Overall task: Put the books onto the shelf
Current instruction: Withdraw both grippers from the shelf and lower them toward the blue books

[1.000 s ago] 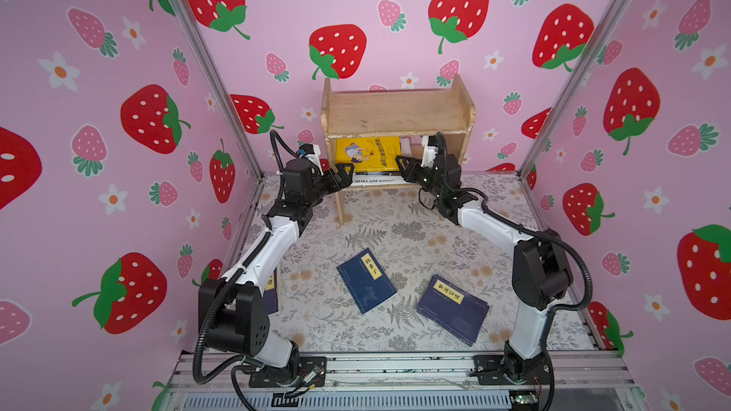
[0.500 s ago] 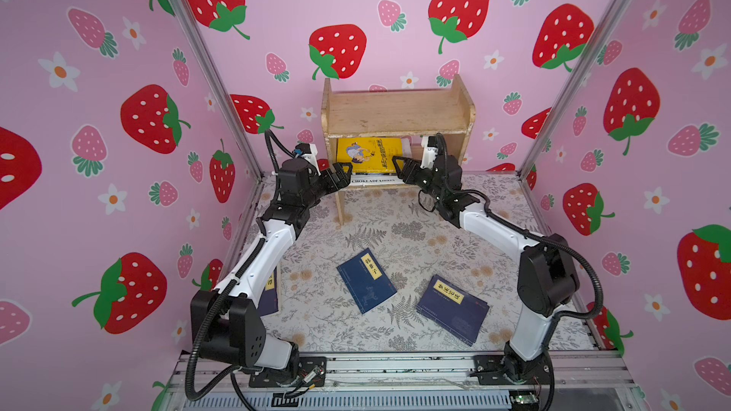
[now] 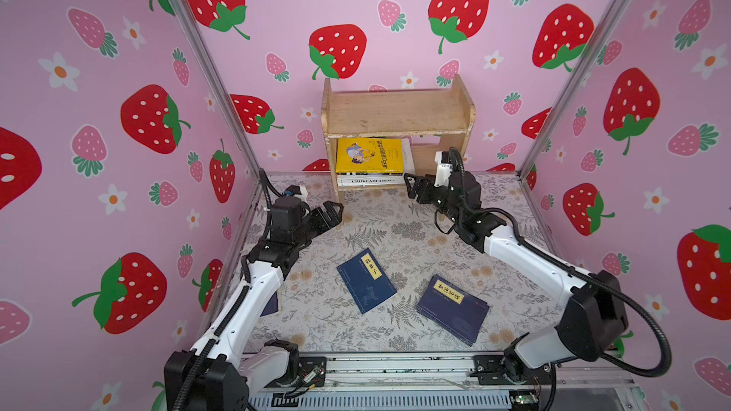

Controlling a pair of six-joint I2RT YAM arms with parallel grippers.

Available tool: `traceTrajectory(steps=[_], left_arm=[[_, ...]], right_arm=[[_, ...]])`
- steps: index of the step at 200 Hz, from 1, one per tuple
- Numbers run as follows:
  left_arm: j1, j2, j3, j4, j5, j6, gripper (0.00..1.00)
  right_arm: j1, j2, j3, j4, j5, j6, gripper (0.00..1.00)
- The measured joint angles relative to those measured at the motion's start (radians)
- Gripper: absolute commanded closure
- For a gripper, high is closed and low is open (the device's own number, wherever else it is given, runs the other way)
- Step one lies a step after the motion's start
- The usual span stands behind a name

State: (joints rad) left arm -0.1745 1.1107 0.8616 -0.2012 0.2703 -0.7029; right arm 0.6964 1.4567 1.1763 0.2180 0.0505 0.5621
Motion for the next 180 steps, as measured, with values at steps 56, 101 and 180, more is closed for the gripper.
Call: traceTrajectory(steps=[56, 101, 180], left_arm=[[-0.105, -0.154, -0.248, -0.09, 0.037, -0.146, 0.02], [-0.161, -0.21, -0.396, -0.077, 0.031, -0.249, 0.02], [-0.272, -0.057, -0.476, 0.06, -0.027, -0.318, 0.07]], right_arm=[[0.098, -0.079, -0.27, -0.07, -0.02, 0.034, 0.22], [0.189, 0.047, -0.332, -0.08, -0.09, 0.074, 0.31], [0.24, 0.251, -0.305, -0.053, -0.111, 0.109, 0.67]])
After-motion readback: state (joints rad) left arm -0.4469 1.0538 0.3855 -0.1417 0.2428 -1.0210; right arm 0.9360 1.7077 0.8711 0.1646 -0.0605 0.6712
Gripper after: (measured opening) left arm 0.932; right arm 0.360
